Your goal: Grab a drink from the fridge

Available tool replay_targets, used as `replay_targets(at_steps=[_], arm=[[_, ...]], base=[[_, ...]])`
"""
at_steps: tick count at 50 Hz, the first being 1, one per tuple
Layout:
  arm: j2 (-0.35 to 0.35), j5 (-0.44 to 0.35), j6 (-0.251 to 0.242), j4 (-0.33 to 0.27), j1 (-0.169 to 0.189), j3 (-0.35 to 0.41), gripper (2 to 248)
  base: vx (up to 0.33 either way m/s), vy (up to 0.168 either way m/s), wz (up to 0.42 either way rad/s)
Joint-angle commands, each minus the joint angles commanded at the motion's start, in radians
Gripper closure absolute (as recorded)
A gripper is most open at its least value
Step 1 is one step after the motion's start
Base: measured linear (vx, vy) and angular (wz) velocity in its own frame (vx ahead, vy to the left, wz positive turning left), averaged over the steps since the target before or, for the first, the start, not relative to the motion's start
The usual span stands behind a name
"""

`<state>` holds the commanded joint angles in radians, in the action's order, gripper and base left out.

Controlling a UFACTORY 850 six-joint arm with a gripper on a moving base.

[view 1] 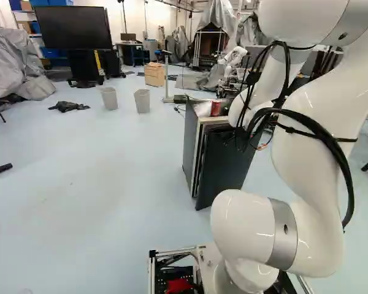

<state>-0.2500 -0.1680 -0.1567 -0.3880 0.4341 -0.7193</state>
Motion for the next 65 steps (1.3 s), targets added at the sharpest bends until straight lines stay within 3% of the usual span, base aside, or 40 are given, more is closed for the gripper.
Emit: replay_targets(at_steps=[65], arm=[[-0.097, 0.000, 0.000, 0.000, -0.055, -0.120, 3]], base=[[0.000, 0.000, 0.000]])
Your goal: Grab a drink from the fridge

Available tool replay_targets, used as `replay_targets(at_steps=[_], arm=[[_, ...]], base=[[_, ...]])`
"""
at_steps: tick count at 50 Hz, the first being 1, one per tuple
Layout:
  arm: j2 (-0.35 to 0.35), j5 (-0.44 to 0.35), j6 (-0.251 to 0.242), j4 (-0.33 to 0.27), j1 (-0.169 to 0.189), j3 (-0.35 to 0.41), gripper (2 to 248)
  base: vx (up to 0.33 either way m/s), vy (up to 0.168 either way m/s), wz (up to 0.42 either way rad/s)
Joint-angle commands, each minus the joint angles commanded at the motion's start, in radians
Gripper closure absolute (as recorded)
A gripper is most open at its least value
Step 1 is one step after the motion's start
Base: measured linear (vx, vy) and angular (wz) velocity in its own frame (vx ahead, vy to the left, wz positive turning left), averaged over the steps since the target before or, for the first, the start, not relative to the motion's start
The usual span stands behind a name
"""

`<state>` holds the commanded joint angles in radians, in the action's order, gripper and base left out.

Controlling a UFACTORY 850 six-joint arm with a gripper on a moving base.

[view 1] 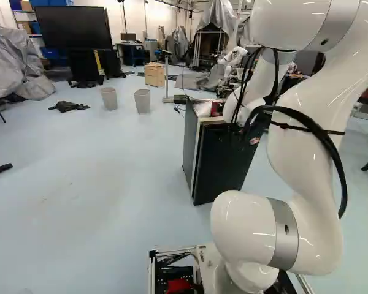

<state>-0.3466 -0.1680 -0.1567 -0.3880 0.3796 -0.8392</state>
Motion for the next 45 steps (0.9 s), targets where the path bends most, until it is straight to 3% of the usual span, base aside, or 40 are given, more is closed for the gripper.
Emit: replay_targets(at_steps=[32, 45], arm=[[-0.051, 0.000, 0.000, 0.000, -0.025, -0.066, 3], [-0.046, 0.000, 0.000, 0.000, -0.025, -0.059, 3]], base=[[0.000, 0.000, 0.000], [0.000, 0.000, 0.000]])
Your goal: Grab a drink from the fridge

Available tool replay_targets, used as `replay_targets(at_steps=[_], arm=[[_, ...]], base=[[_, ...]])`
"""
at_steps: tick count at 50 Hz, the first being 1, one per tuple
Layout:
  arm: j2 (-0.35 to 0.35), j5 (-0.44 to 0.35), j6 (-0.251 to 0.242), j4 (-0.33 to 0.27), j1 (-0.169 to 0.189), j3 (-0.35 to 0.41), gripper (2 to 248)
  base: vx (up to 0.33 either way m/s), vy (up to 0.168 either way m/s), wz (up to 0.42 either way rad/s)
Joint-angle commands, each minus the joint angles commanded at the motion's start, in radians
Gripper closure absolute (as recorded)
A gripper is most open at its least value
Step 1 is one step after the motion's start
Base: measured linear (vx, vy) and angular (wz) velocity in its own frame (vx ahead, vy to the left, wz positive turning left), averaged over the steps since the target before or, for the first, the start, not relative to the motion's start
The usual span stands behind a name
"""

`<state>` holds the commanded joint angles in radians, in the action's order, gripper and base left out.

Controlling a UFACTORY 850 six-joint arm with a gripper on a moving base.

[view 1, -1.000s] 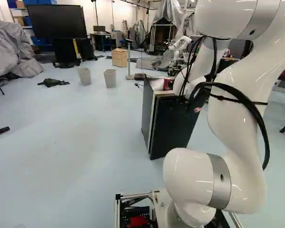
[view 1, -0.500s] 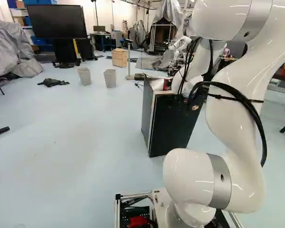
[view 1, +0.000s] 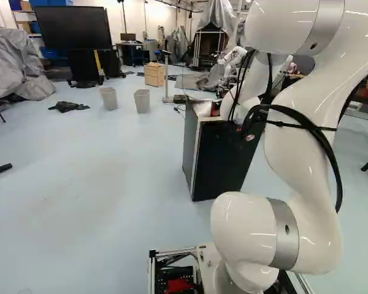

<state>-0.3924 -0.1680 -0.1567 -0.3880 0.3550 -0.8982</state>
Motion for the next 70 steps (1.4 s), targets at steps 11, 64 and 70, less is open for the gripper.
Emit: replay_targets(at_steps=[11, 64, 70], arm=[[0.038, 0.000, 0.000, 0.004, 0.008, 0.050, 3], [0.269, -0.144, 0.000, 0.311, -0.034, 0.327, 3], [0.295, -0.206, 0.000, 0.314, -0.048, 0.355, 3]], base=[[0.000, 0.000, 0.000], [0.000, 0.000, 0.000], [0.000, 0.000, 0.000]])
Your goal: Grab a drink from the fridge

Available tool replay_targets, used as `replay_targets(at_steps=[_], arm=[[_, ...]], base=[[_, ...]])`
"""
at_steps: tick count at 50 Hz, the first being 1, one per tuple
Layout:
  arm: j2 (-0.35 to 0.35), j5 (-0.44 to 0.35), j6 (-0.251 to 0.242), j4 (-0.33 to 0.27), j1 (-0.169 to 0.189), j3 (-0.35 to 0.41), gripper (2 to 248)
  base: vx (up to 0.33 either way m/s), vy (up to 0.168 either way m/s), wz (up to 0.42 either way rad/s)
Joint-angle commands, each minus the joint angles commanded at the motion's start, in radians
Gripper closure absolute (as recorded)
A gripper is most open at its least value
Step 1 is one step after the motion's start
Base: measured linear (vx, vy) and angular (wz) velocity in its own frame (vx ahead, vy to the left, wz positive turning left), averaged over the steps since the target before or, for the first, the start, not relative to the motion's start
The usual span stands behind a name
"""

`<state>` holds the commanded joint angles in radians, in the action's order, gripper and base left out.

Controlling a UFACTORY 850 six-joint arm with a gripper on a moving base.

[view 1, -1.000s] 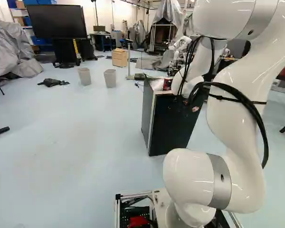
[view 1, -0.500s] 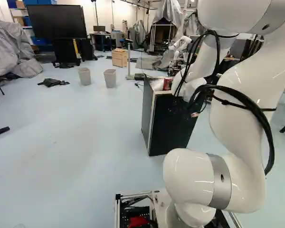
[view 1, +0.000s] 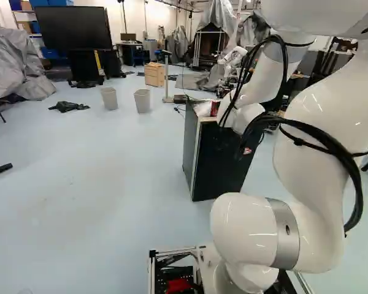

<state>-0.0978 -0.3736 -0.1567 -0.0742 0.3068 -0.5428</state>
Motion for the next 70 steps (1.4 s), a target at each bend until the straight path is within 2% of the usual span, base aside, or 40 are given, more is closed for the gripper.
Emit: replay_targets(at_steps=[23, 48, 57, 70], arm=[[0.088, -0.242, 0.000, 0.001, -0.055, 0.093, 3], [0.063, -0.496, 0.000, 0.033, -0.068, 0.068, 3], [0.033, -0.538, 0.000, 0.067, -0.088, 0.036, 3], [-0.015, -0.547, 0.000, 0.090, -0.124, -0.015, 3]], base=[[0.000, 0.000, 0.000], [0.000, 0.000, 0.000], [0.000, 0.000, 0.000], [0.000, 0.000, 0.000]])
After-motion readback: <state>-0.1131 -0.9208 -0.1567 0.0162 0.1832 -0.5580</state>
